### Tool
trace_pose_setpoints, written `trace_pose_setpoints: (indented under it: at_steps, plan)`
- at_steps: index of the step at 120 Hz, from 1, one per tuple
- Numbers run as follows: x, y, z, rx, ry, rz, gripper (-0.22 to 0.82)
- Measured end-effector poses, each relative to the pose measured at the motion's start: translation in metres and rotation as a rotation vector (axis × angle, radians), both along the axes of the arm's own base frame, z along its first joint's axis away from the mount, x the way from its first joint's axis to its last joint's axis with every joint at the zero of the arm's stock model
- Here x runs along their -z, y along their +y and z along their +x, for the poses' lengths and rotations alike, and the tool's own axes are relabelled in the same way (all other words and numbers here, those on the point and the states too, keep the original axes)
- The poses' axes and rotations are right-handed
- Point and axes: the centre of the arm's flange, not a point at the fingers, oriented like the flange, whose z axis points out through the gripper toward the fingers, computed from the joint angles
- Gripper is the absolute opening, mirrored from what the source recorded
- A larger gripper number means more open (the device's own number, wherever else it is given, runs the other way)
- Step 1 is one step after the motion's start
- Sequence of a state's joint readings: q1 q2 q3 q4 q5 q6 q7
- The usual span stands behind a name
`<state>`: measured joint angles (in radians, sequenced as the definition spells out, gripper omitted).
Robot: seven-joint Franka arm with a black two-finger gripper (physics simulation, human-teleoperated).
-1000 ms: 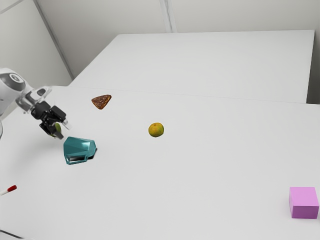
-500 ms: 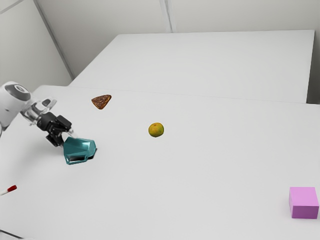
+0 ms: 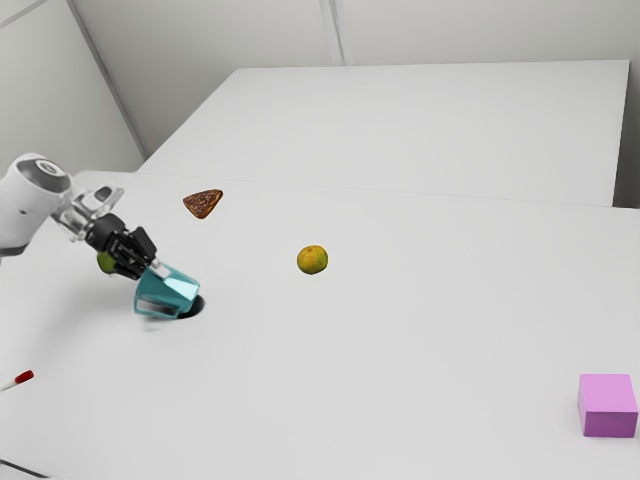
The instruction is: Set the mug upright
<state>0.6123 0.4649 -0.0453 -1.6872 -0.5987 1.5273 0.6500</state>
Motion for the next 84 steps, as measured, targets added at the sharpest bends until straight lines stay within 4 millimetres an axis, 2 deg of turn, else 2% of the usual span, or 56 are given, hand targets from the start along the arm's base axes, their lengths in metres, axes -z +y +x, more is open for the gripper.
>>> trace_pose_setpoints:
  at_steps: [13,28,44,50,56,66,84]
  plan:
    - [-0.001,-0.006,0.004,0.002,-0.004,-0.004,-0.09]
    - [-0.002,-0.008,0.006,-0.002,-0.004,-0.004,-0.14]
    - [-0.011,-0.009,0.007,-0.004,-0.014,0.007,-0.16]
    - [-0.021,-0.014,0.009,0.005,-0.026,0.020,-0.17]
    - [-0.035,-0.029,0.011,0.028,-0.038,0.044,-0.17]
    - [-0.059,-0.069,0.004,0.088,-0.051,0.129,-0.18]
    - [-0.075,-0.129,0.002,0.236,-0.101,0.332,-0.18]
